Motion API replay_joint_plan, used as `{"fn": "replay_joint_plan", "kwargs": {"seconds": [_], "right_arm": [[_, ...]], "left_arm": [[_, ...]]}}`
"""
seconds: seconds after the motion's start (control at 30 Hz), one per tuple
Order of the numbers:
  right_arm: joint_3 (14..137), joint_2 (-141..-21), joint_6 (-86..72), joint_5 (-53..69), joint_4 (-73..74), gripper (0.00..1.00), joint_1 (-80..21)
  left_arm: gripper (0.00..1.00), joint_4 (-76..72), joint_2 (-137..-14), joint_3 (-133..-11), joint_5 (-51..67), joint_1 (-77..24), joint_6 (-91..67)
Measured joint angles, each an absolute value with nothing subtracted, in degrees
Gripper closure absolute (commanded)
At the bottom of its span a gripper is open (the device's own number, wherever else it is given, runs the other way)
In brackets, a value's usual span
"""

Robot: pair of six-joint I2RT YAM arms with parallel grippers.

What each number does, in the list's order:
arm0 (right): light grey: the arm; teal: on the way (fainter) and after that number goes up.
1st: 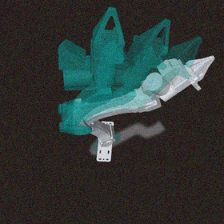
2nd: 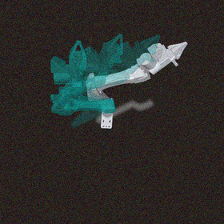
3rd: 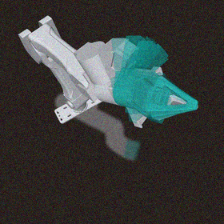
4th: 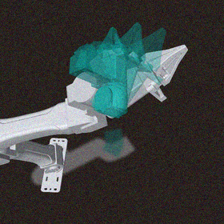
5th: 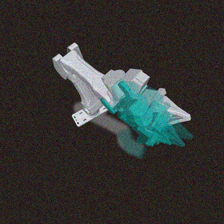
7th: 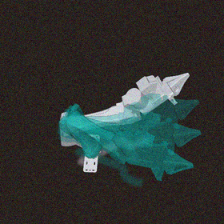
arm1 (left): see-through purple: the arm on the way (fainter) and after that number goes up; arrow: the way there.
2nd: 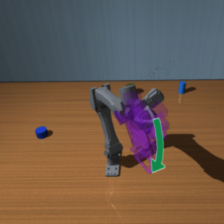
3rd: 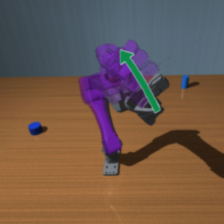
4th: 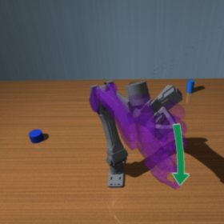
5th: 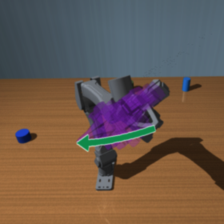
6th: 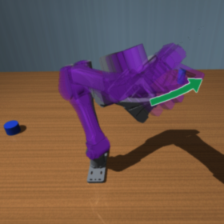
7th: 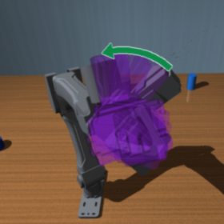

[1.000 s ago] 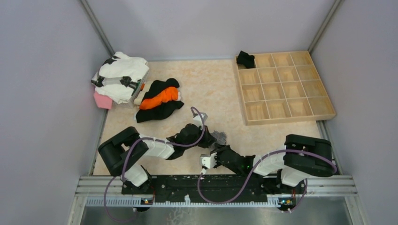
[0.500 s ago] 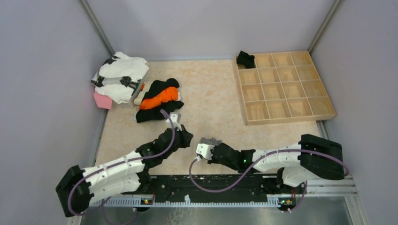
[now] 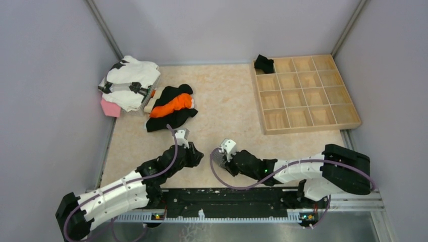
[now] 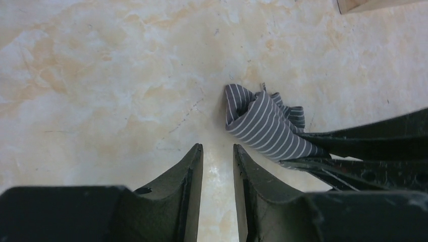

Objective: Roll the underwear
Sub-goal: Roll the underwear to the center of the board.

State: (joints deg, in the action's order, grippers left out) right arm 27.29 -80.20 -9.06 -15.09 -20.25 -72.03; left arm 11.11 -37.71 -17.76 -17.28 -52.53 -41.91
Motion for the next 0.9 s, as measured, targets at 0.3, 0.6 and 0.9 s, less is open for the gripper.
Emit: {"fn": "replay_joint_plan", "kwargs": {"seconds": [0.3,0.6,0.9], "right_arm": [[20.2,-76.3,-26.0,-12.8,-28.8,1.0,-68.0],[17.1,-73.9,-37.4,-8.7,-30.7,1.0,-62.7],[14.3,-74.7,-45.7,-5.8,-35.3,1.0,-59.6]], "left_arm": [[0.6,7.1,-39.7,-16.8,-9.2,-52.5,-40.9],[0.53,1.0,-47.5,-17.4,-3.7,-52.5,-38.4],[0.42,-5.3,-55.4,-21.8,-1.6,-52.5,-36.6]]}}
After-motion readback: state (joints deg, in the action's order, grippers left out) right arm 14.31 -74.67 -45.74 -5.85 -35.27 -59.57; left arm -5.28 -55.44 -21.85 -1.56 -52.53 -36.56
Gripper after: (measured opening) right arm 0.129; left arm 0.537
